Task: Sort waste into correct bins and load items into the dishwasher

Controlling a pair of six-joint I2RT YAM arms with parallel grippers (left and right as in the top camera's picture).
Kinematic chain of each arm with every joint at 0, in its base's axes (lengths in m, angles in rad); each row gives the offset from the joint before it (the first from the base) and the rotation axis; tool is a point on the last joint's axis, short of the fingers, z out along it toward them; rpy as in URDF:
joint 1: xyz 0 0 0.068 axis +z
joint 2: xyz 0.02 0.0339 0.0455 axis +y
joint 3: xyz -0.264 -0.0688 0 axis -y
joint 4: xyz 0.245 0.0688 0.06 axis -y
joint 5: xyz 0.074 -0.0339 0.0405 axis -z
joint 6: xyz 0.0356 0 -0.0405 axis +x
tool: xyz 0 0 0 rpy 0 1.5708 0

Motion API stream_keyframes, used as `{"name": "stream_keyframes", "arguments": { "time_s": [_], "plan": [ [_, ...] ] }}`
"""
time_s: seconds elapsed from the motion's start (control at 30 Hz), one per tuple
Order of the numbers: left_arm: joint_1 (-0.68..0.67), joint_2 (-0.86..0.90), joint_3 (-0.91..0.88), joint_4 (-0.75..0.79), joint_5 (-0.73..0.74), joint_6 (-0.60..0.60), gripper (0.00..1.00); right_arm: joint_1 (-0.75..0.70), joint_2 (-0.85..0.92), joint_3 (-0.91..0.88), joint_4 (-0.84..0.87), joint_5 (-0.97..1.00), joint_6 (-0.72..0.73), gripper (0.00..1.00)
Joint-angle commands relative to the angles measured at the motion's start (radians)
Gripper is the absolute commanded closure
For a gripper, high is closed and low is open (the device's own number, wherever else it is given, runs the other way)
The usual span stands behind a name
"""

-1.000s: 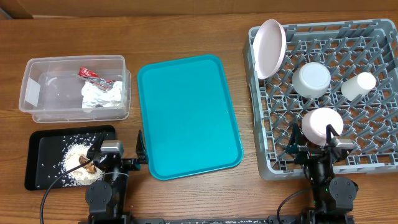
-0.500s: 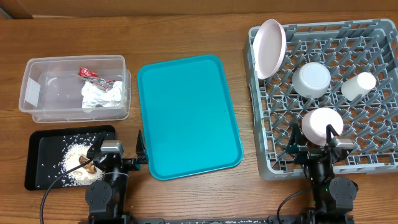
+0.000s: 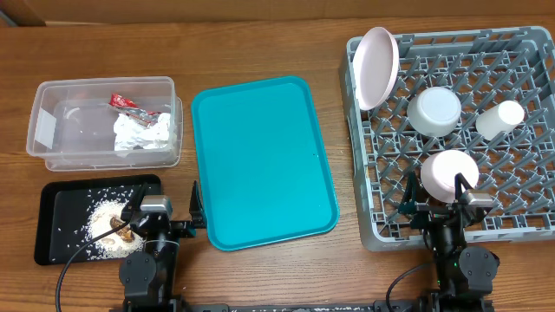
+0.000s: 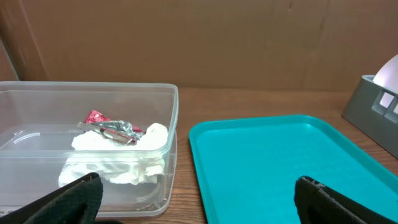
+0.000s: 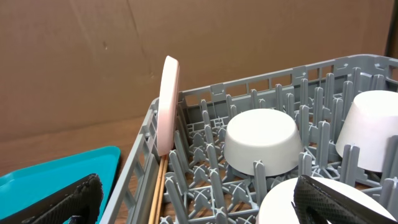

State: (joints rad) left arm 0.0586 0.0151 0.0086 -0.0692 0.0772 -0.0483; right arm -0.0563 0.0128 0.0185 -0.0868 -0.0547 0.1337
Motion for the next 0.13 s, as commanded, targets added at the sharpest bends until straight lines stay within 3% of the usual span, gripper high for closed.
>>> {"name": "stream_keyframes", "arguments": {
  "time_s": [0.0, 0.1],
  "plan": [
    [-0.007, -0.011, -0.004, -0.003, -0.007, 0.019, 0.00, 0.006, -0.010, -0.011, 0.006, 0.002, -0.004, 0.00],
    [-0.007, -0.011, -0.004, -0.003, -0.007, 0.019, 0.00, 0.006, -0.010, -0.011, 0.006, 0.002, -0.004, 0.00]
  ]
}}
